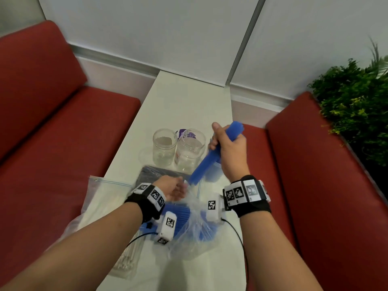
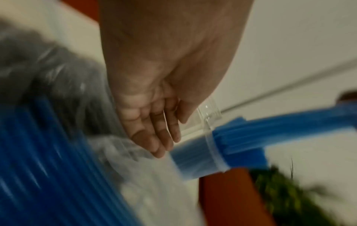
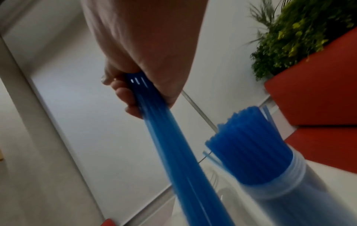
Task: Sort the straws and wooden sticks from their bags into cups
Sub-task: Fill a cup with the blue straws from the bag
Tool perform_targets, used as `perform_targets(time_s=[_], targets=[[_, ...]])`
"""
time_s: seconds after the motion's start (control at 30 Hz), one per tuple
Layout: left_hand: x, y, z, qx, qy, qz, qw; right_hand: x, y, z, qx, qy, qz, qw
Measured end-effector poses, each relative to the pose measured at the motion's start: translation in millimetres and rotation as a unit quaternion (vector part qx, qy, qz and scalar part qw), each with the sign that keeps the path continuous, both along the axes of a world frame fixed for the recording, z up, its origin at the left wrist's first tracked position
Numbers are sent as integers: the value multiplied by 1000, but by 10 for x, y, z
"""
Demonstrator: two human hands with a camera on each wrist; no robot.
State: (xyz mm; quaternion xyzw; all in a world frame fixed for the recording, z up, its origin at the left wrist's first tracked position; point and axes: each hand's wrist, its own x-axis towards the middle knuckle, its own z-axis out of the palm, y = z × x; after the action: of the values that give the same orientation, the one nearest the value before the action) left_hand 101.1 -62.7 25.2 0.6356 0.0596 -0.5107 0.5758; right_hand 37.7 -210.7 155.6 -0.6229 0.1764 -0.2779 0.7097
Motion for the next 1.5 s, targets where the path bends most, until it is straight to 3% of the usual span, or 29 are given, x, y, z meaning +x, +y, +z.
perform_targets(time_s=[0.03,0.07,0.13,0.17,0.27,0.33,0.47,0.53,1.07,1.33,1.5], targets=[[7,27,-17,42,-101,-58,992,2,-118,46,-16,5,-33,999],[21,57,-28,89,-211,-144,963,9,-242,95,-39,9,-66,997],[45,99,-53,156,-382,-326,850,39,-468,174,-91,25,-118,989],[31,96,-72,170,-422,-397,797,60,-561,194,-110,33,-136,984],[-70,46,-170,198,-461,-528,685,144,-741,188,-142,47,-163,975],[-132,17,-248,223,-480,-568,630,194,-793,142,-150,55,-166,973],[-178,7,-351,259,-494,-605,569,266,-812,-6,-152,57,-158,974],[-179,26,-388,265,-495,-612,558,294,-823,-78,-145,54,-158,975],[-168,60,-422,231,-504,-613,563,403,-904,-419,-106,50,-180,977],[-171,11,-426,242,-472,-619,579,509,-1065,-50,-116,22,-231,966],[-184,8,-449,240,-443,-626,595,518,-1038,-282,-109,32,-219,969]])
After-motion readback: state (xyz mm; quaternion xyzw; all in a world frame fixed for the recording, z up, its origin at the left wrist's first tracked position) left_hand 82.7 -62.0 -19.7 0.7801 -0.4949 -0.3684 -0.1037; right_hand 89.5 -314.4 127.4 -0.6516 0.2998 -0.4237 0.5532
